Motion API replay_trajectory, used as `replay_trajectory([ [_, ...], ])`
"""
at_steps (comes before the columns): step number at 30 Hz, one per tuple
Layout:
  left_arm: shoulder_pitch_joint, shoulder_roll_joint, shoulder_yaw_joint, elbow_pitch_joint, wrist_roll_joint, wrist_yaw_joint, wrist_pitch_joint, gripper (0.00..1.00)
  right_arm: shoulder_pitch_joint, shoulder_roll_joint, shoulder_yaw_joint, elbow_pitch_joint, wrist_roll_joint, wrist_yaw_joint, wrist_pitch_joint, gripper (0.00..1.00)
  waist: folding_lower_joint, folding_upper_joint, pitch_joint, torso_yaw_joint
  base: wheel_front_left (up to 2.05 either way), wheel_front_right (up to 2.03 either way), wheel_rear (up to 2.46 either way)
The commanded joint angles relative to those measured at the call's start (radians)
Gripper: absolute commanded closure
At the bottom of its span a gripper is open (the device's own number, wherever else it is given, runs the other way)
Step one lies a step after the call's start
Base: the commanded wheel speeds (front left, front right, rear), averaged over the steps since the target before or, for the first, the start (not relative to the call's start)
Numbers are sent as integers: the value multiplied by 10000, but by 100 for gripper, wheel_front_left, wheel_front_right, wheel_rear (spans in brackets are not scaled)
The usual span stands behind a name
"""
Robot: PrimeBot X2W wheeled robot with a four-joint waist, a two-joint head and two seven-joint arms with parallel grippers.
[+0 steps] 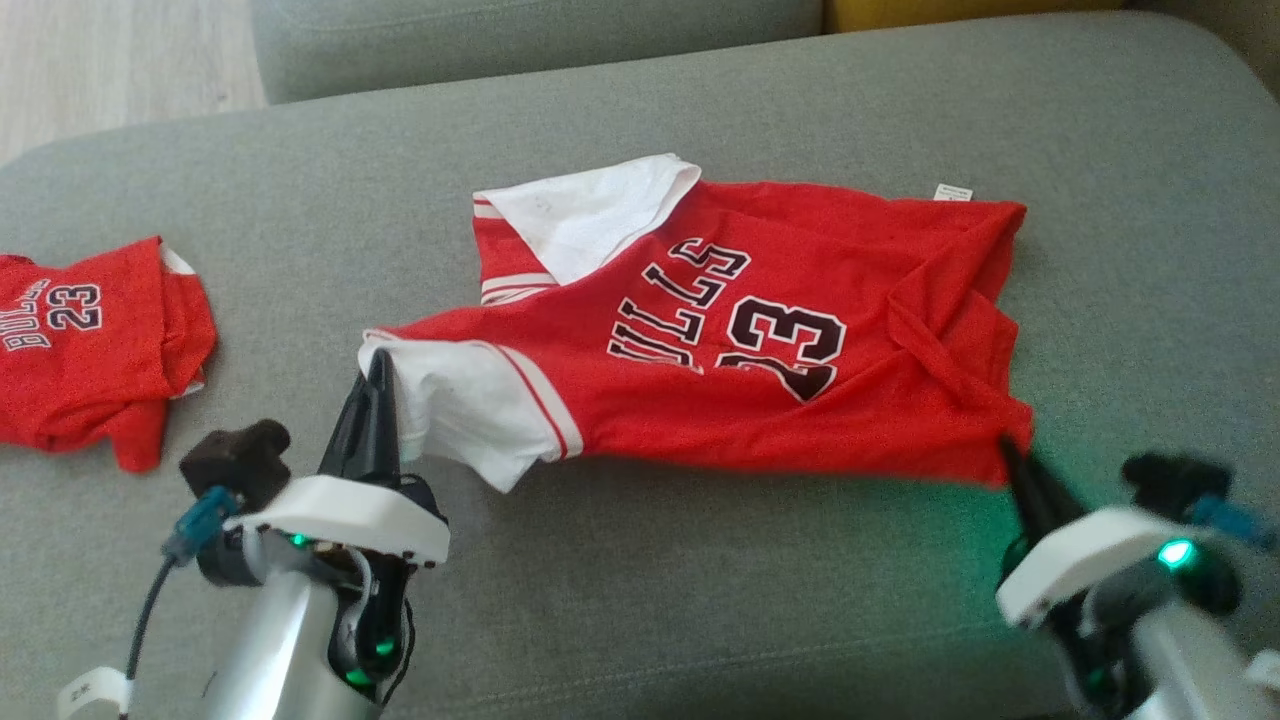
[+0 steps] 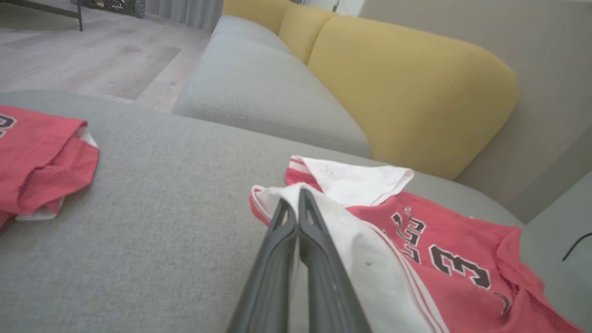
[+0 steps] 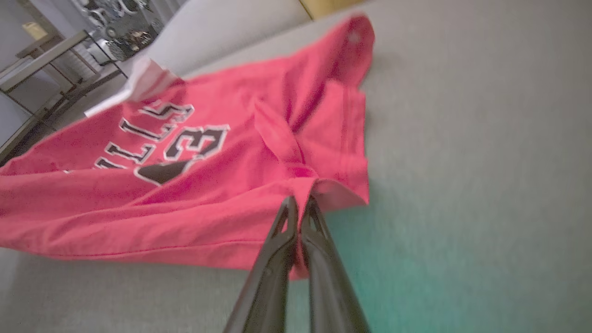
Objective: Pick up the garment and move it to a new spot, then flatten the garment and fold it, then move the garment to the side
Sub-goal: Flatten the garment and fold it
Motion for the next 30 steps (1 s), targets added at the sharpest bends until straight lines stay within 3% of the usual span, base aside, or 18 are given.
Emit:
replay_trajectory([
  [1,-354,71,408,-420,-169,-83,-122,100,-557,-334,246,-602,-34,75,-79,100,0,0,-75,42,0,0,0],
  [7,-820,42,462,-1651,-700,-397,171,100,-1574,-1870,588,-2907,310,75,212,100,0,0,-537,237,0,0,0],
  [14,-2279,-38,704,-3983,-1401,-185,1010,100,-3223,-2758,351,-4141,542,75,735,100,0,0,-1123,475,0,0,0],
  [23,-3561,5,1179,-6027,-2298,802,2780,100,-4256,-2743,-568,-4961,285,75,2314,100,0,0,-1345,487,0,0,0],
  [26,-3945,235,1181,-6015,-2301,1009,3366,100,-4449,-2565,-895,-5100,92,75,3029,100,0,0,-1224,451,0,0,0],
  [30,-4785,337,1283,-5010,-2712,1207,4159,100,-5055,-2297,-855,-4845,47,75,3867,100,0,0,-774,392,0,0,0],
])
